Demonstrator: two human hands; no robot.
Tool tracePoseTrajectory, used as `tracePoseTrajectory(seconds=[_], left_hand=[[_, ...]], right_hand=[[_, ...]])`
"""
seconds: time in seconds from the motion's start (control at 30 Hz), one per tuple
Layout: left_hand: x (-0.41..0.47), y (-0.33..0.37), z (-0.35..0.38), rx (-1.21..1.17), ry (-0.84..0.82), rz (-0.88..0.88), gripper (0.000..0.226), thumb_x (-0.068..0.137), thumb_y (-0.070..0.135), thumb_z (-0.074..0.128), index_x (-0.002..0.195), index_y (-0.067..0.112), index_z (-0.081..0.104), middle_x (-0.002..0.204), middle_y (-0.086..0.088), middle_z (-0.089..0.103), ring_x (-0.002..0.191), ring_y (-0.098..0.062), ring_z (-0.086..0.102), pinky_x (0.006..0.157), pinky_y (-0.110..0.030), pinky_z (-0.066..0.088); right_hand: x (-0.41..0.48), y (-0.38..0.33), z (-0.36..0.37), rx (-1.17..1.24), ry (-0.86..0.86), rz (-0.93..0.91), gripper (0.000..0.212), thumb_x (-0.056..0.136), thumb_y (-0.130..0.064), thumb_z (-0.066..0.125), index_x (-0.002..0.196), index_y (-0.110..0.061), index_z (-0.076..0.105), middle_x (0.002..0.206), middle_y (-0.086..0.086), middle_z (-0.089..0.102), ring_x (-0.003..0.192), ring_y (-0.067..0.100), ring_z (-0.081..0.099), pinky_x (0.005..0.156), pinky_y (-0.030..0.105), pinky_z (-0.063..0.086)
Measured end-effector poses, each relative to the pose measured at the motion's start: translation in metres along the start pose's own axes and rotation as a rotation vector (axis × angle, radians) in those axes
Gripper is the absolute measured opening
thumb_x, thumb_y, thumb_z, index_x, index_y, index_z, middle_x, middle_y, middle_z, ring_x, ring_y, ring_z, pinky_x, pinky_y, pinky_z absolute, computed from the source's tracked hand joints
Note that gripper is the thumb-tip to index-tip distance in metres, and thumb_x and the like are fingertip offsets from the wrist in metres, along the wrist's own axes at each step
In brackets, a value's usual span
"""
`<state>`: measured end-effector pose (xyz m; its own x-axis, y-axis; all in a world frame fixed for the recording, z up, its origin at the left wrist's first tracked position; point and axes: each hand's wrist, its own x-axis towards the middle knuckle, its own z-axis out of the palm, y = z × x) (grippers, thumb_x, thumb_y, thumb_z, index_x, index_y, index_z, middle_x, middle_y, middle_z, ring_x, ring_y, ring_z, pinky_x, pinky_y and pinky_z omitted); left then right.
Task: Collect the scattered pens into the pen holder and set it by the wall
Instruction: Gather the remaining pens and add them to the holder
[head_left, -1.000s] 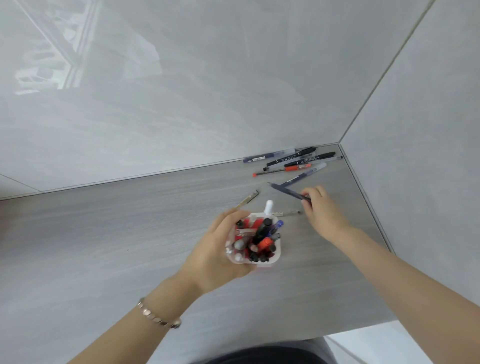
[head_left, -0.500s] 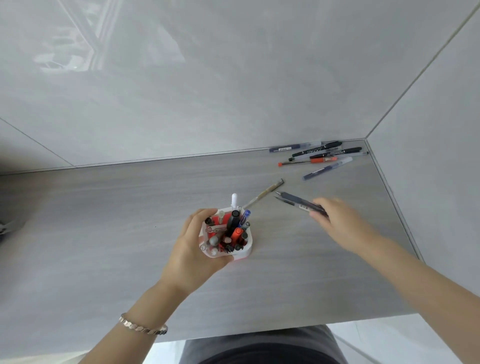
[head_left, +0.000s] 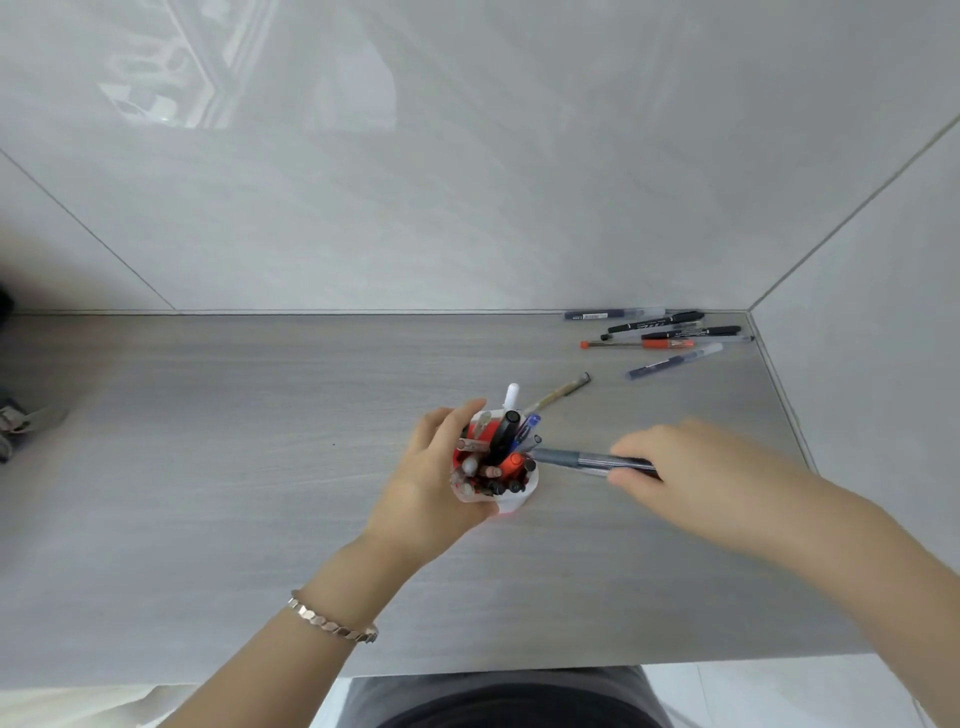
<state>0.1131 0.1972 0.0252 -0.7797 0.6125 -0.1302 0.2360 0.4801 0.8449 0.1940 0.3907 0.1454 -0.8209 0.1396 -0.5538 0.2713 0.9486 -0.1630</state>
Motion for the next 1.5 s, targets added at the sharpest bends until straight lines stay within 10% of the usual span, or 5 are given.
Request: tracePoseTrajectory(seconds=[0.2,0.4,1.1,1.3,1.5], left_hand=[[-0.002,0.001,-0.002,-0.03,0.011,-0.001,0.092,0.058,0.003,0.079,0.126,0.043,0.03,0.124,0.009,0.033,0.112,-0.006,0.042,0.08,0.012,0.025],[-0.002,0.001,-0.003,-0.009,-0.004,-0.012,0.09,0.06,0.006,0.079,0.133,0.033,0.032,0.123,0.013,0.029,0.109,-0.006,0.043,0.076,0.01,0.029],[-0.001,0.002,-0.002,-0.027,0.0,-0.053,0.094,0.059,0.008,0.08,0.134,0.034,0.029,0.124,0.013,0.031,0.112,-0.006,0.043,0.077,0.004,0.031],[0.001,0.004,-0.003,0.006,-0.006,-0.041,0.095,0.057,0.009,0.081,0.133,0.033,0.03,0.127,0.008,0.035,0.107,-0.005,0.043,0.077,0.002,0.034],[0.001,0.001,-0.002,-0.01,0.006,-0.055,0.097,0.055,0.008,0.083,0.133,0.035,0.031,0.122,0.013,0.035,0.105,-0.002,0.045,0.074,0.009,0.032]], right_hand=[[0.04,-0.028,0.004,-0.099,-0.049,0.07,0.02,0.093,-0.02,0.041,0.093,-0.009,0.058,0.088,0.014,0.062,0.072,0.027,0.045,0.044,0.021,0.023],[0.013,-0.03,-0.029,-0.078,-0.043,0.102,0.038,0.091,-0.023,0.042,0.055,-0.016,0.032,0.053,0.002,0.033,0.047,0.017,0.032,0.045,0.028,0.023],[0.052,-0.06,-0.007,0.0,-0.127,0.098,0.039,0.086,-0.011,0.044,0.052,-0.013,0.026,0.053,0.004,0.032,0.049,0.018,0.032,0.044,0.026,0.024],[0.061,-0.063,0.011,0.342,0.491,0.012,0.008,0.085,-0.016,0.056,0.087,-0.01,0.061,0.084,0.005,0.061,0.082,0.026,0.056,0.066,0.029,0.04],[0.063,-0.047,0.07,0.329,0.789,-0.308,0.045,0.097,-0.028,0.026,0.118,-0.003,0.057,0.12,0.005,0.063,0.115,0.019,0.044,0.101,0.028,0.034]])
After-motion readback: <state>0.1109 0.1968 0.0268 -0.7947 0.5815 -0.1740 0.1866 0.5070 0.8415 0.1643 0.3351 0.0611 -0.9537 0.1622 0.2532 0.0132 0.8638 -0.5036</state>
